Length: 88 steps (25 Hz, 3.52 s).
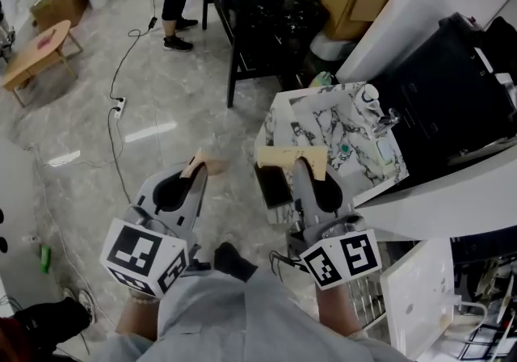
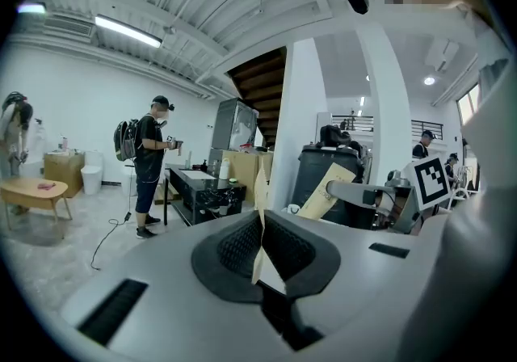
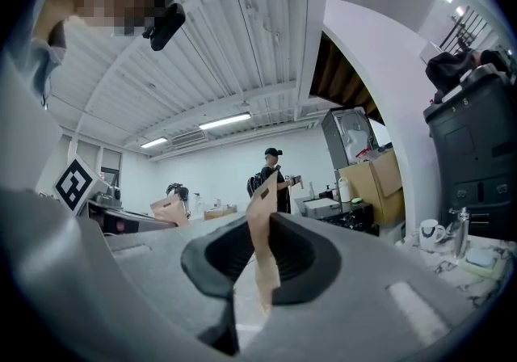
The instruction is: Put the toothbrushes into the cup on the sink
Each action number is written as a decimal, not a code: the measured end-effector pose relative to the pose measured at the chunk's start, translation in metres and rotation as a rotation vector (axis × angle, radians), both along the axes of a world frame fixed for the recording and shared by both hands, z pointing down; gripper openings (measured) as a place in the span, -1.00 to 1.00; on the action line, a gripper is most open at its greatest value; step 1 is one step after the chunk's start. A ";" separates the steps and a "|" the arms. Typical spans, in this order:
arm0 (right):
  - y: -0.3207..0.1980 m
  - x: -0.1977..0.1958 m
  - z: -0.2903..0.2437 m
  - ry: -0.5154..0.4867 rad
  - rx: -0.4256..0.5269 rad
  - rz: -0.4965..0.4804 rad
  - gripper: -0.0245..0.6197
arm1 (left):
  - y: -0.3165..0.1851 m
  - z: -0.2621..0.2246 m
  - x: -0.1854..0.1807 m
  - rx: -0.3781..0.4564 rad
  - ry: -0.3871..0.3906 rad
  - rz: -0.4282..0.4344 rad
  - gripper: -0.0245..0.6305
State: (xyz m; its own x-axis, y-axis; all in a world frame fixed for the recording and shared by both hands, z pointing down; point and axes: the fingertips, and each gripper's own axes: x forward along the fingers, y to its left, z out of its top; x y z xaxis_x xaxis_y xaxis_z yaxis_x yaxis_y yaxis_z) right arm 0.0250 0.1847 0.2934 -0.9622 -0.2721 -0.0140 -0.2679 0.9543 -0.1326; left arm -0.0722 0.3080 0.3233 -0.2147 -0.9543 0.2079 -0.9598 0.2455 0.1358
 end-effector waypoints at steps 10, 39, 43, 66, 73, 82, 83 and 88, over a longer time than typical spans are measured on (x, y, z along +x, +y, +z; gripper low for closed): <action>-0.071 -0.017 0.001 -0.008 0.000 0.017 -0.79 | -0.075 -0.001 -0.022 0.011 -0.015 0.017 -0.91; -0.187 0.037 -0.002 -0.044 0.004 0.402 -0.79 | -0.229 -0.006 -0.019 0.055 -0.020 0.335 -0.91; -0.213 0.033 -0.003 -0.038 0.005 0.475 -0.79 | -0.267 -0.012 -0.029 0.064 -0.027 0.414 -0.91; -0.355 -0.007 -0.015 0.004 -0.020 0.914 -0.79 | -0.479 -0.019 -0.075 0.033 0.006 0.880 -0.91; -0.369 -0.018 -0.014 0.028 -0.009 0.991 -0.79 | -0.512 -0.016 -0.078 0.046 0.024 0.973 -0.91; -0.380 -0.013 -0.011 0.057 -0.027 1.058 -0.79 | -0.534 -0.015 -0.076 0.044 0.059 1.018 -0.91; -0.381 -0.012 -0.011 0.058 -0.027 1.062 -0.79 | -0.536 -0.015 -0.076 0.044 0.062 1.017 -0.91; -0.381 -0.002 -0.008 0.061 -0.030 1.074 -0.79 | -0.543 -0.011 -0.071 0.037 0.078 1.003 -0.91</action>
